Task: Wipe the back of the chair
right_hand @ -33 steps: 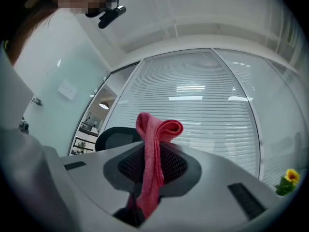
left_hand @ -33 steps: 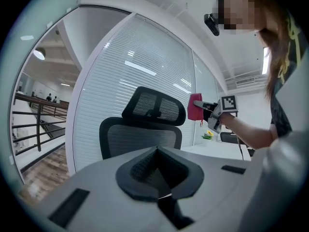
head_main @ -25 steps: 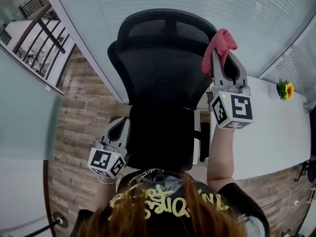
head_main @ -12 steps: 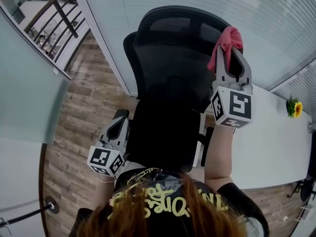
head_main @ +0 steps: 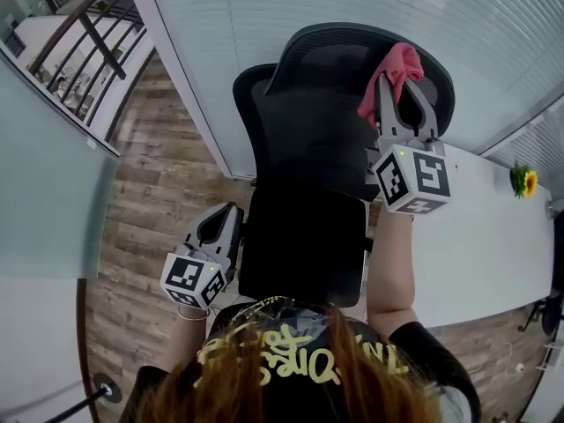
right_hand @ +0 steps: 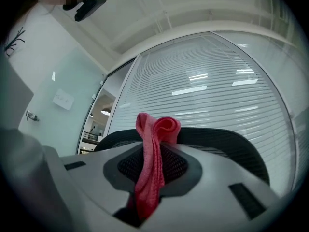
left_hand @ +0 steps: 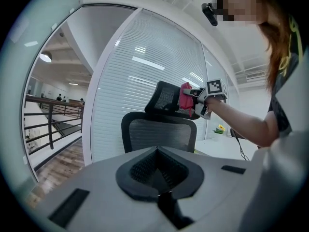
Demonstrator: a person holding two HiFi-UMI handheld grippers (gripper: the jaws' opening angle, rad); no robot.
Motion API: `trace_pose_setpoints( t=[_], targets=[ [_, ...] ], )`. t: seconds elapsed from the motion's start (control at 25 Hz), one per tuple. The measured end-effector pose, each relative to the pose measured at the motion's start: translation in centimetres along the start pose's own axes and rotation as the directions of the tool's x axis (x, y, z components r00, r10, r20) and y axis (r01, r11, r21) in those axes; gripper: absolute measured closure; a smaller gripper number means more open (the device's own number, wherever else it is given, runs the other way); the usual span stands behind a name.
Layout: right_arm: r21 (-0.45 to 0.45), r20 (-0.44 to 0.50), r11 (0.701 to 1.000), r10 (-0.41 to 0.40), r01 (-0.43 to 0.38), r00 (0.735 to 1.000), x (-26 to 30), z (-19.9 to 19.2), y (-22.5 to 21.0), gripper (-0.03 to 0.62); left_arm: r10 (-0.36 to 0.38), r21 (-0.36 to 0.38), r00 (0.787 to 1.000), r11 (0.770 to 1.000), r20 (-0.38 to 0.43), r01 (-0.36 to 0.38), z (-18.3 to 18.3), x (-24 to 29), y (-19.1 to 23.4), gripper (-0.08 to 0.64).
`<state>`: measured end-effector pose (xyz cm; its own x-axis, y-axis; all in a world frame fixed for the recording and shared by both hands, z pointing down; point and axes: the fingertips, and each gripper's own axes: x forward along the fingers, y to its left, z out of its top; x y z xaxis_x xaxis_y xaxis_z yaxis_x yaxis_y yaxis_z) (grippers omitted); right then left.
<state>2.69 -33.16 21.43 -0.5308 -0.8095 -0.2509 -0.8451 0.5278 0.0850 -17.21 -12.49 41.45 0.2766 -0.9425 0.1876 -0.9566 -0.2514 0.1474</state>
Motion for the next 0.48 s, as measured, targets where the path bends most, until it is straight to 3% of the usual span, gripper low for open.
trace_pose_setpoints(
  t=[0.28,0.48],
  targets=[
    [-0.032,-0.008,0.999,-0.018,0.017,1.000,2.3,1.4,3.3,0.522,0.006,-0.026,1.000,1.000,0.006,-0.006,1.1,-1.9,4.6,0.568],
    [-0.114,-0.019,0.993,-0.016,0.014,1.000,3.3,1.5,6.2,0.522,0.008,-0.049,1.000,0.999,0.004,-0.008,0.7,-3.0,7.1,0.568]
  ],
)
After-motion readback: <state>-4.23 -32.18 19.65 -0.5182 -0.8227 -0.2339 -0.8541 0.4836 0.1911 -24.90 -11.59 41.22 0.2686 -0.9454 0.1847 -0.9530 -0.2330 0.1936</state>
